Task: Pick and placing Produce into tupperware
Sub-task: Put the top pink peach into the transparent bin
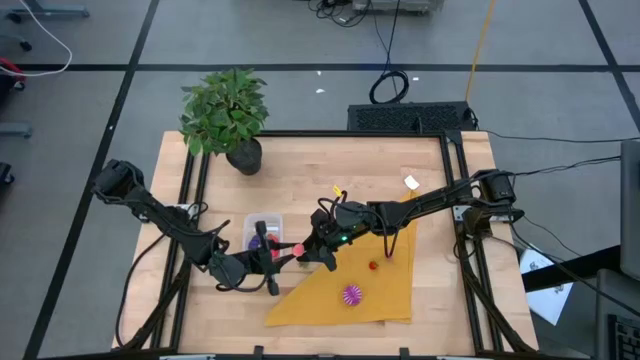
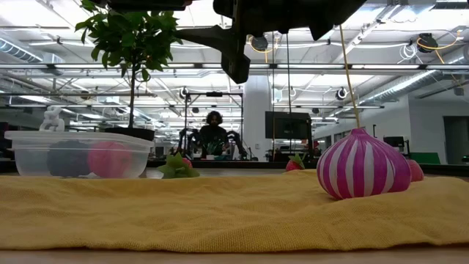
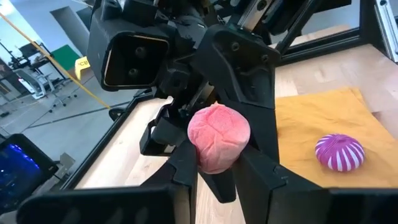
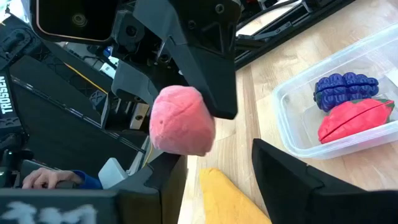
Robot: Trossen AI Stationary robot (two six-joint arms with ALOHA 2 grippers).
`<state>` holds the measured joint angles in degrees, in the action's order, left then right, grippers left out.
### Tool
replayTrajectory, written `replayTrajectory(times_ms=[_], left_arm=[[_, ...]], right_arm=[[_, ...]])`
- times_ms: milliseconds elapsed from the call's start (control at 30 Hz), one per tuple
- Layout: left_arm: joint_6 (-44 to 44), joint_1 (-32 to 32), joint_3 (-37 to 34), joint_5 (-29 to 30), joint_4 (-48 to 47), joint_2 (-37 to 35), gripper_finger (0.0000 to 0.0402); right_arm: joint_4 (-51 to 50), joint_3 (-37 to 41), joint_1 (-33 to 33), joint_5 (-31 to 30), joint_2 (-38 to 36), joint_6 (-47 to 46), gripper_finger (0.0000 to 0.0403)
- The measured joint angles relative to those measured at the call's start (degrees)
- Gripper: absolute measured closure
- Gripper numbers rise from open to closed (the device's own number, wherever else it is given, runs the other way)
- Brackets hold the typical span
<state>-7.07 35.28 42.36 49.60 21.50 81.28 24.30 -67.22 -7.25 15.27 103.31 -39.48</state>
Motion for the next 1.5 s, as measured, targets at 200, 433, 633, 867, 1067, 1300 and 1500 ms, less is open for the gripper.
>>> replayTrajectory(times_ms=[200, 433, 633, 867, 1067, 1300, 1500], left_arm=[[-0.1, 1.6, 0.0, 5.8, -2.4, 0.0, 0.0326], [1.7, 5.3, -0.1, 14.9, -4.5, 0.0, 0.0324], [7.9, 7.7, -0.1, 18.2, -7.0, 0.0, 0.0324], [22.9, 9.6, 3.2, 17.5, -24.4, -0.9, 0.0323], [51.8, 10.2, 11.0, 9.1, -55.6, -2.1, 0.0323], [73.3, 9.3, 12.1, -0.2, -71.5, -2.1, 0.0323], [80.3, 5.9, 12.1, -5.3, -74.9, -1.7, 0.0323]], right_arm=[[-1.2, 0.0, 0.0, 0.0, -0.1, -0.1, 0.0218], [-4.2, -0.1, 0.6, 0.1, -0.4, 0.4, 0.0218], [-4.5, -0.1, 2.4, 2.3, -0.5, 1.4, 0.0218], [-4.5, -0.1, 5.8, 10.2, -0.5, 1.5, 0.0218], [-4.5, -0.2, 8.1, 13.6, -0.5, 2.2, 0.0218], [-4.4, -0.2, 9.4, 13.9, -0.5, 4.7, 0.0218], [-4.1, -0.2, 10.7, 15.2, -0.5, 5.7, 0.0218]])
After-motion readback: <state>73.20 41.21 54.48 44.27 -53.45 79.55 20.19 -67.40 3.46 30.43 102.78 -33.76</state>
